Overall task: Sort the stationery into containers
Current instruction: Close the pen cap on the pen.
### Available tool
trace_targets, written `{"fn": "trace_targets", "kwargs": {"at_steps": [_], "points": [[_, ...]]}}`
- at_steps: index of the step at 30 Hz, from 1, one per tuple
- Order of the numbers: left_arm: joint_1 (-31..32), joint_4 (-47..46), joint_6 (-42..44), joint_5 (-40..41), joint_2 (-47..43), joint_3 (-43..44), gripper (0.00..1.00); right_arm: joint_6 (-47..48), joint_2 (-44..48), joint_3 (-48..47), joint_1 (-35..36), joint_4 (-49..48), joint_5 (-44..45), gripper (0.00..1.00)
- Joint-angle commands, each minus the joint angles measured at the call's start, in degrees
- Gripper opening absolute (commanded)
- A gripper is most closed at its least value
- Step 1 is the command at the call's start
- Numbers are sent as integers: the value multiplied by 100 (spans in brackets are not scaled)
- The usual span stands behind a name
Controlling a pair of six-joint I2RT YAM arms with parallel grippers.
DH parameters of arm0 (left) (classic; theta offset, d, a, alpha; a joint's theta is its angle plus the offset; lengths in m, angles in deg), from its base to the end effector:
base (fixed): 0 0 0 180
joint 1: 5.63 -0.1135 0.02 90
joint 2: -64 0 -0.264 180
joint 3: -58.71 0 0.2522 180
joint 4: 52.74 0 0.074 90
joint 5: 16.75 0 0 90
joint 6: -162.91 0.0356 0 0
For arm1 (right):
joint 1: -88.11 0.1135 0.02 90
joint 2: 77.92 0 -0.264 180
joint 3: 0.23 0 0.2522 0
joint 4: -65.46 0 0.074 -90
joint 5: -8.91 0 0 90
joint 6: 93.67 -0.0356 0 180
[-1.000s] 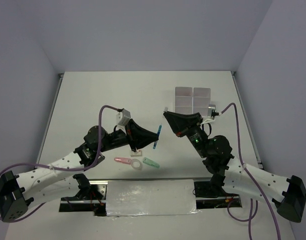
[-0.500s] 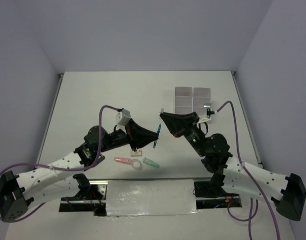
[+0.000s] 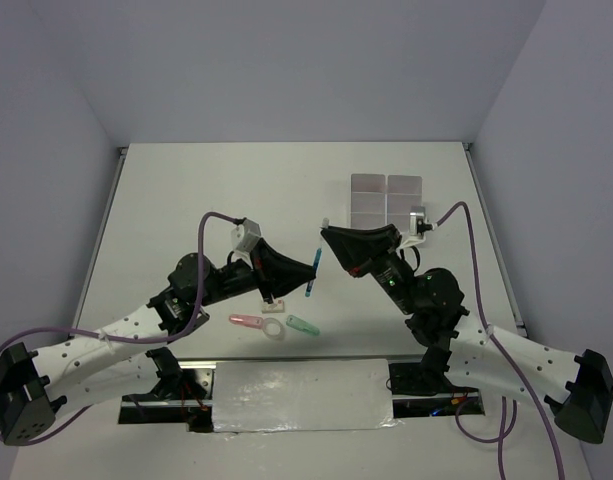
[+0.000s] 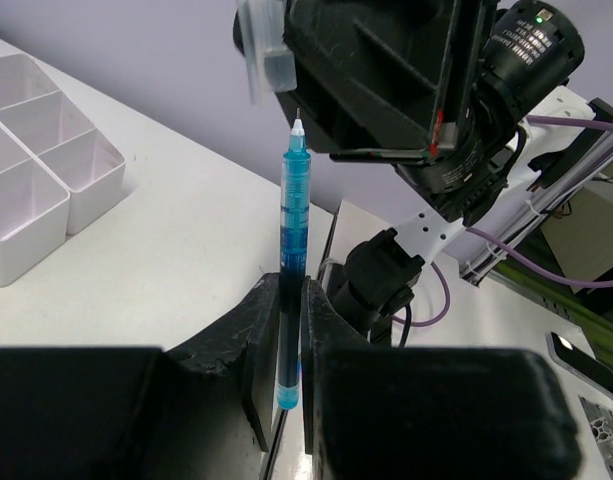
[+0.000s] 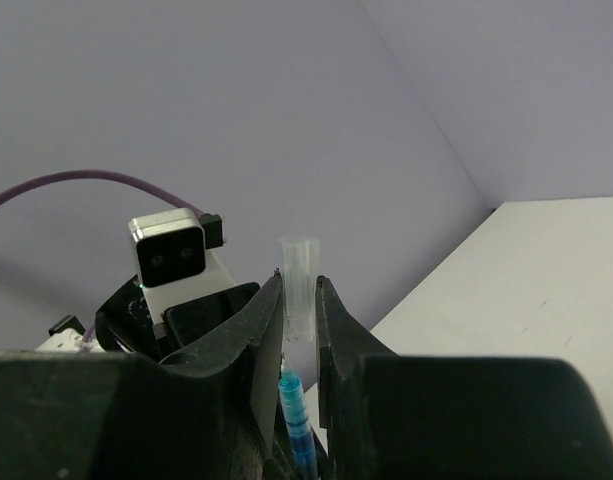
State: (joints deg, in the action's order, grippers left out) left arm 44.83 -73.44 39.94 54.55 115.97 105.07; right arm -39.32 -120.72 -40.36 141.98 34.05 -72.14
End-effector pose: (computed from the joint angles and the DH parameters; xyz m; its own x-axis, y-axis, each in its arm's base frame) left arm 0.1264 -0.1710 0.3248 -0.3657 -0.3667 -0.8554 0.8684 0.1964 -0.4554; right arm 0.1070 0.1372 0.3336 -0.1878 0.7193 -0.6689 -0.7482 0.3365 0.5718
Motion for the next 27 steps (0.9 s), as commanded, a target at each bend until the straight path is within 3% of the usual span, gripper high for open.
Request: {"fn": "trace_targets", "kwargs": {"at_steps": [1,27], "points": [[26,-228,124,15,-90,1,0,217,115,-307,45,-36,1,0],[26,-61,300,200,-196,54,0,191,-17,-255,45,-36,-122,0]]}}
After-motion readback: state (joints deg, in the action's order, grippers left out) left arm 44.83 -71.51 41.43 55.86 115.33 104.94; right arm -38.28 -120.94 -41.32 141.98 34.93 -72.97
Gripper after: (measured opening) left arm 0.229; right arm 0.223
